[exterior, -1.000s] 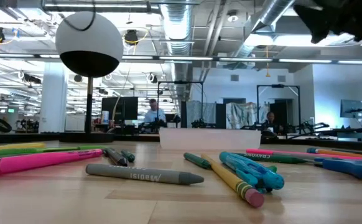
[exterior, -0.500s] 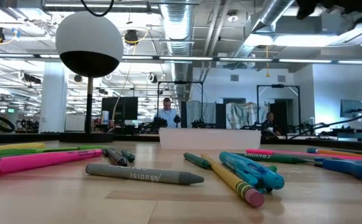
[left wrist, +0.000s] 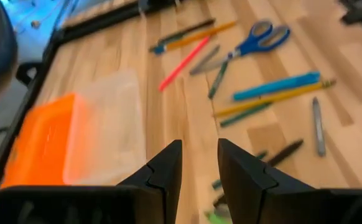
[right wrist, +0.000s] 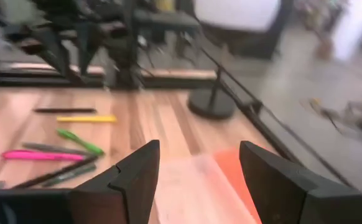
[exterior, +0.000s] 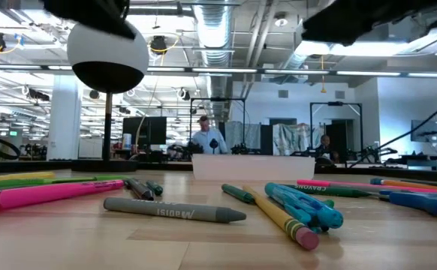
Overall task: Pick & place school supplies into a supply box
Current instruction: Put the black pen into the orange supply box
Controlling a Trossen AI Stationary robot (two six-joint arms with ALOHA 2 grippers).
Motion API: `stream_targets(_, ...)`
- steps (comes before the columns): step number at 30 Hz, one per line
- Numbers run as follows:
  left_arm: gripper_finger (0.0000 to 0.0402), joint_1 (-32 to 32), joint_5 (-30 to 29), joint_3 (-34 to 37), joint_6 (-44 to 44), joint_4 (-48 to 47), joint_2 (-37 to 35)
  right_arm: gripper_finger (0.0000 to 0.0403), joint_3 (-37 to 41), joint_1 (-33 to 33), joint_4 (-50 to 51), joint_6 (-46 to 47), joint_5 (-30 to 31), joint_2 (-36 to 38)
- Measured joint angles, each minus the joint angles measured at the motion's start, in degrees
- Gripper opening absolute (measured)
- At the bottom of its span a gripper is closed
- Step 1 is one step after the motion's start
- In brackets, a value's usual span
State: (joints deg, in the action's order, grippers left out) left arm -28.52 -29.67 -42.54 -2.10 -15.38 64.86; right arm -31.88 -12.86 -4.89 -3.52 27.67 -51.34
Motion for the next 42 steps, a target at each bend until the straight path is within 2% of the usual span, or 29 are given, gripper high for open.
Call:
stream_targets(3,0.0097,-1.7,-4.1,3.9,-3.3,2.4,0.0,0.0216,-1.7,-1.7,4.3,5.6,4.3,-3.9)
stream_targets(8,0.0097,-4.4,-8.2,11.5,-4.2,13.6,0.0,0.0216,-3.0,-4.2,10.0,15.5,8.3,-9.3)
stream_targets(12,0.0097,-5.8,-9.8,16.8,-4.3,22.4,0.0,0.0216,-3.3,-6.0,14.4,23.9,8.6,-12.8)
stream_targets(17,0.0097,-6.9,-10.1,20.4,-4.8,28.8,0.0,0.0216,-3.3,-7.7,18.5,34.2,8.6,-15.5)
stream_targets(21,0.0097,-7.7,-10.8,21.2,-5.2,30.4,0.0,0.0216,-3.3,-8.2,24.2,43.5,8.5,-16.5)
stream_targets(30,0.0097,-8.9,-12.3,21.2,-7.6,30.5,0.3,0.0213,-3.3,-9.1,46.1,68.1,6.4,-16.6)
stream_targets(35,0.0097,-9.0,-13.1,21.3,-7.1,33.0,3.6,0.0196,-3.3,-11.3,48.3,72.7,2.3,-16.6)
stream_targets(42,0.0097,-8.7,-12.9,21.2,1.2,40.9,8.5,0.0161,-3.3,-16.7,48.3,78.8,-0.6,-16.6)
